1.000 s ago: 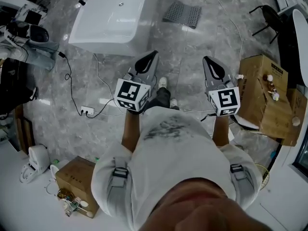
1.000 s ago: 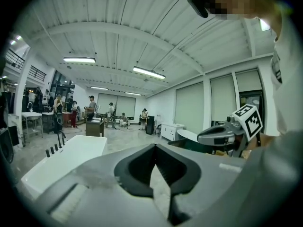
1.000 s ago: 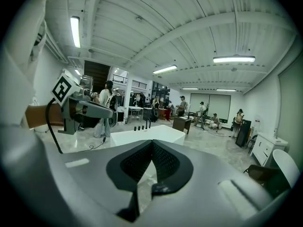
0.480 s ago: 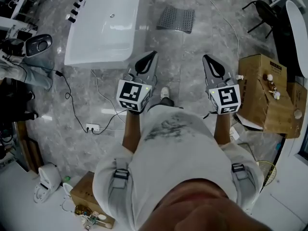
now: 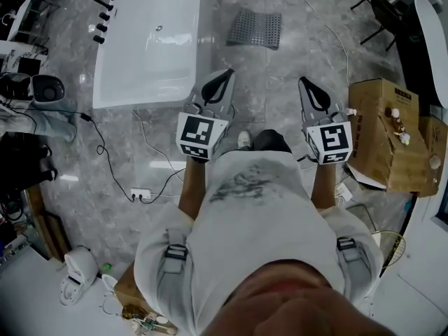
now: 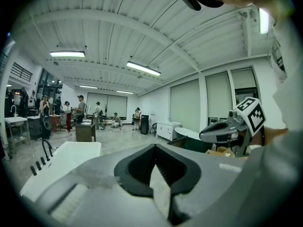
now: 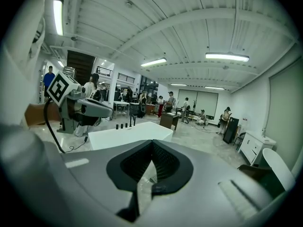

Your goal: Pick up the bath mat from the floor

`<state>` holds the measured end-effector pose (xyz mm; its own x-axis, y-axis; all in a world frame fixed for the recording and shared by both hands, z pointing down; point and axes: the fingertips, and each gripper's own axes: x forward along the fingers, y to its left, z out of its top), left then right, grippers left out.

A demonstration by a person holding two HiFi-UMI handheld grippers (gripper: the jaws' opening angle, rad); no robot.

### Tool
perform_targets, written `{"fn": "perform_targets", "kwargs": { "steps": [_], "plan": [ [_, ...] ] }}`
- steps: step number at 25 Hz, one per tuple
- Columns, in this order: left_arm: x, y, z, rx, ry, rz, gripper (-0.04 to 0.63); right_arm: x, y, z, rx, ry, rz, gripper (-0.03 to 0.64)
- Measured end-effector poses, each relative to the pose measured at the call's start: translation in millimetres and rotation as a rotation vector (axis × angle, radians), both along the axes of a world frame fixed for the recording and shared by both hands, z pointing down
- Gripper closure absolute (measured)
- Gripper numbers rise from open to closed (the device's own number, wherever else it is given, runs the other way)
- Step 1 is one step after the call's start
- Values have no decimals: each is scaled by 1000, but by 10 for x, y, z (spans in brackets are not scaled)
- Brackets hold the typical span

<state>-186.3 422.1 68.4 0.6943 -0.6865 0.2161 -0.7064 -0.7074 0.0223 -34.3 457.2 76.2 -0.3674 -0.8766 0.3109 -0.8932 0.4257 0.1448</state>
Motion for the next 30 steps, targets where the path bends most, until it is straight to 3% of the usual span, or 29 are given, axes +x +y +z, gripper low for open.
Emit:
{"fn": "perform_targets", "kwargs": {
  "steps": [5, 10, 23, 30],
  "plan": [
    [-59, -388, 35, -30, 74, -62, 592, 21, -312, 32, -10, 16, -10, 615],
    [52, -768, 62, -22, 109, -49, 592, 177, -747, 136, -29, 2, -23, 615],
    [723, -1971, 46, -22, 89, -88, 592, 849, -2116, 93, -26, -22, -102, 615],
    [951, -2395, 47, -22, 78, -122, 592, 1078, -2582, 93, -24, -25, -143, 615]
  ]
}}
